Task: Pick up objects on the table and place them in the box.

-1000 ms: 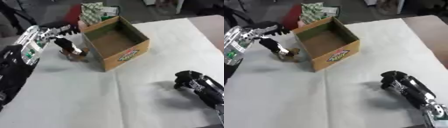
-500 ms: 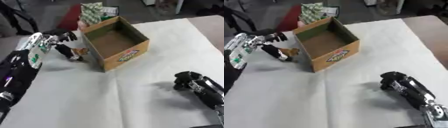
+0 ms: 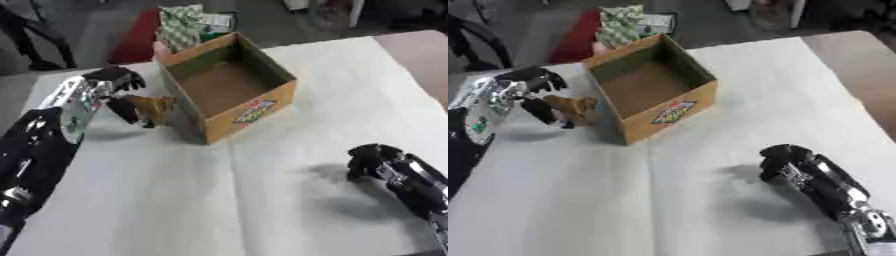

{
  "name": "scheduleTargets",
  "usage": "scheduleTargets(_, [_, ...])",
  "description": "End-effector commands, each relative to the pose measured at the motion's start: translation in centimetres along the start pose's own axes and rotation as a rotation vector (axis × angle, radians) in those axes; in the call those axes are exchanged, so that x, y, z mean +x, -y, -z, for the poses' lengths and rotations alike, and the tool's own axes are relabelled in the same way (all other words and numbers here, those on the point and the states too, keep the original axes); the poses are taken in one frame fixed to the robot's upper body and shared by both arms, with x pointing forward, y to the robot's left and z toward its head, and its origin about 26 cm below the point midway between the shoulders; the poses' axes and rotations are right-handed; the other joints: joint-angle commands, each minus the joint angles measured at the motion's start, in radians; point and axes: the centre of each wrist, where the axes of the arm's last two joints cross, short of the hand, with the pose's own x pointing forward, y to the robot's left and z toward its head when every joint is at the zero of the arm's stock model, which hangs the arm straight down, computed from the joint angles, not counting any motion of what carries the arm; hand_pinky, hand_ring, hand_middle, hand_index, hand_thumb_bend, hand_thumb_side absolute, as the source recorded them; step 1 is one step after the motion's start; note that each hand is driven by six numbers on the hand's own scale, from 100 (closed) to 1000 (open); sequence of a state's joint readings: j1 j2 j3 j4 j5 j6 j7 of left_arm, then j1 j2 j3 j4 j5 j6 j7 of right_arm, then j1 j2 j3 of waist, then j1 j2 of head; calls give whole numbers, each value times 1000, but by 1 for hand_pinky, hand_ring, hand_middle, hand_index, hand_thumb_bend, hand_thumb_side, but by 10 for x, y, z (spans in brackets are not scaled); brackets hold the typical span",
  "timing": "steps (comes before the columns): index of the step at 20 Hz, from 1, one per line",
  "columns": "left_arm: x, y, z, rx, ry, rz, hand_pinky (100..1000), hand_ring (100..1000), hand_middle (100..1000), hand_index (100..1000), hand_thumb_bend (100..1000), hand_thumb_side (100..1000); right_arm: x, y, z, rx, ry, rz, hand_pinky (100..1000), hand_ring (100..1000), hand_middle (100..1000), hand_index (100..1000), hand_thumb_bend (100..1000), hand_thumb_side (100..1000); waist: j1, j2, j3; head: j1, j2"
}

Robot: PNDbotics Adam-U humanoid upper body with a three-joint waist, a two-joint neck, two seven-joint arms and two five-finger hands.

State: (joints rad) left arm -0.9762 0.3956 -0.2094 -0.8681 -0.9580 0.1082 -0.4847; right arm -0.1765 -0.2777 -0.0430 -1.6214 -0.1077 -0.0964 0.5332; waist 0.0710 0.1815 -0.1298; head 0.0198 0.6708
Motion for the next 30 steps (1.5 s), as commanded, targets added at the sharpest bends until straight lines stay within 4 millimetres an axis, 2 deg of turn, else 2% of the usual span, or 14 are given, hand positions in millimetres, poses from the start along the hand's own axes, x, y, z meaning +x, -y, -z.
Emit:
scheduleTargets(1, [-6, -10, -2, 22, -24, 5, 791, 813, 758, 843, 596, 252, 8, 6, 2, 6, 16, -27, 614, 571, 567, 745, 100, 601, -5, -13, -1, -3, -12])
scheduleTargets(5, [-7, -7, -1, 18, -28, 3, 787, 804, 748, 834, 526, 247, 8, 6, 3, 5, 18, -27, 614, 571, 567, 745, 100, 598, -6, -12, -1, -3, -13])
scheduleTargets(9, [-6, -5, -1, 10, -26, 2, 765, 763, 693, 798, 404, 230, 8, 6, 3, 5, 19, -27, 614, 571, 567, 745, 100, 600, -7, -12, -1, -3, -15])
scheduleTargets(10, [-5, -4, -1, 9, -25, 1, 757, 747, 671, 784, 354, 224, 8, 6, 3, 5, 20, -26, 613, 571, 567, 745, 100, 598, -7, -12, -1, -3, -15])
scheduleTargets(12, [-5, -4, -1, 13, -23, -5, 722, 648, 573, 721, 218, 205, 8, 6, 3, 5, 20, -27, 613, 571, 567, 745, 100, 597, -8, -12, 0, -3, -14])
scheduleTargets(15, [-4, -3, -1, 11, -17, -19, 690, 581, 494, 650, 100, 209, 8, 6, 3, 5, 19, -27, 613, 571, 567, 745, 100, 597, -8, -12, 0, -3, -15])
scheduleTargets(17, [-4, -3, -1, 11, -14, -29, 676, 555, 465, 620, 100, 215, 8, 6, 3, 5, 20, -27, 613, 571, 567, 745, 100, 597, -9, -12, 0, -4, -15])
scheduleTargets(18, [-4, -3, -1, 12, -12, -33, 653, 517, 418, 570, 100, 226, 8, 6, 3, 5, 20, -27, 613, 571, 567, 745, 100, 597, -9, -12, 0, -4, -15])
scheduleTargets(22, [-3, -16, -7, 52, 6, -47, 642, 497, 384, 537, 100, 234, 8, 6, 3, 3, 18, -28, 613, 571, 567, 745, 100, 597, -9, -13, 1, -5, -14])
scheduleTargets(26, [-2, -40, -19, 108, 15, -23, 639, 491, 377, 529, 100, 229, 7, 7, 1, 1, 14, -30, 613, 571, 567, 745, 100, 596, -7, -15, 4, -9, -13])
scheduleTargets(30, [1, -72, -36, 168, 28, 35, 642, 494, 377, 529, 100, 217, 7, 8, 0, 0, 9, -32, 613, 571, 567, 745, 100, 596, -3, -19, 7, -14, -13])
